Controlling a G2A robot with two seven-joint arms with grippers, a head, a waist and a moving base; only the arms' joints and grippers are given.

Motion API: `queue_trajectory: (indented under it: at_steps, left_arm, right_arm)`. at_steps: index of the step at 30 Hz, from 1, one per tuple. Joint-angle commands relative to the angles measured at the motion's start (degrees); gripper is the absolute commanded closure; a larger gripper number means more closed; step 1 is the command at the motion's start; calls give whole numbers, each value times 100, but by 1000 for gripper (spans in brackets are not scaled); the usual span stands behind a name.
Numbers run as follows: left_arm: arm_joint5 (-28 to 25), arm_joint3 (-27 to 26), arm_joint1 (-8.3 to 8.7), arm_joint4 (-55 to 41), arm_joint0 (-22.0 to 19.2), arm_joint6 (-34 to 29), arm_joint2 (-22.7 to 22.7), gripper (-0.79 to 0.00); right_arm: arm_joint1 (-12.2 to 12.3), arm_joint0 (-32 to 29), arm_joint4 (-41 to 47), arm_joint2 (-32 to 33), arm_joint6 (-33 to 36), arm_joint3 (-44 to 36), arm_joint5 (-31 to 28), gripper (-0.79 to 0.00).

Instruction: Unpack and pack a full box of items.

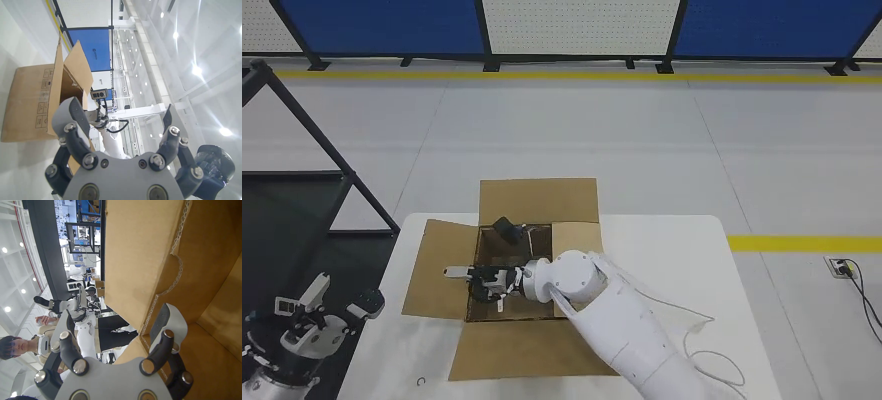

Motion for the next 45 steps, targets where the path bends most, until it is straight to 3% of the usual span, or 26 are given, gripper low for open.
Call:
queue_trajectory:
  at_steps: [1,16,24,31,36,45]
  left_arm:
    - [-4,4,-3,-1,2,-21,-3,-785]
    - [-13,-9,-27,22,36,-123,16,-785]
    - [-73,-358,-43,143,202,-342,84,-785]
    - [-85,-980,-19,735,343,-632,49,-785]
    - [143,-1228,16,1034,152,-638,56,-785]
    - [705,-1124,85,1639,-518,-578,530,-785]
  right_arm:
    - [-61,65,50,-60,10,129,-42,-785]
    - [-431,422,412,-244,102,945,-555,-785]
    - [-431,562,464,-28,-296,1134,-1121,-785]
    - [-182,490,269,362,-388,729,-1744,-785]
    - [153,179,-39,863,-443,73,-1957,-785]
    - [801,-1314,-738,2051,-152,-2424,-1519,-785]
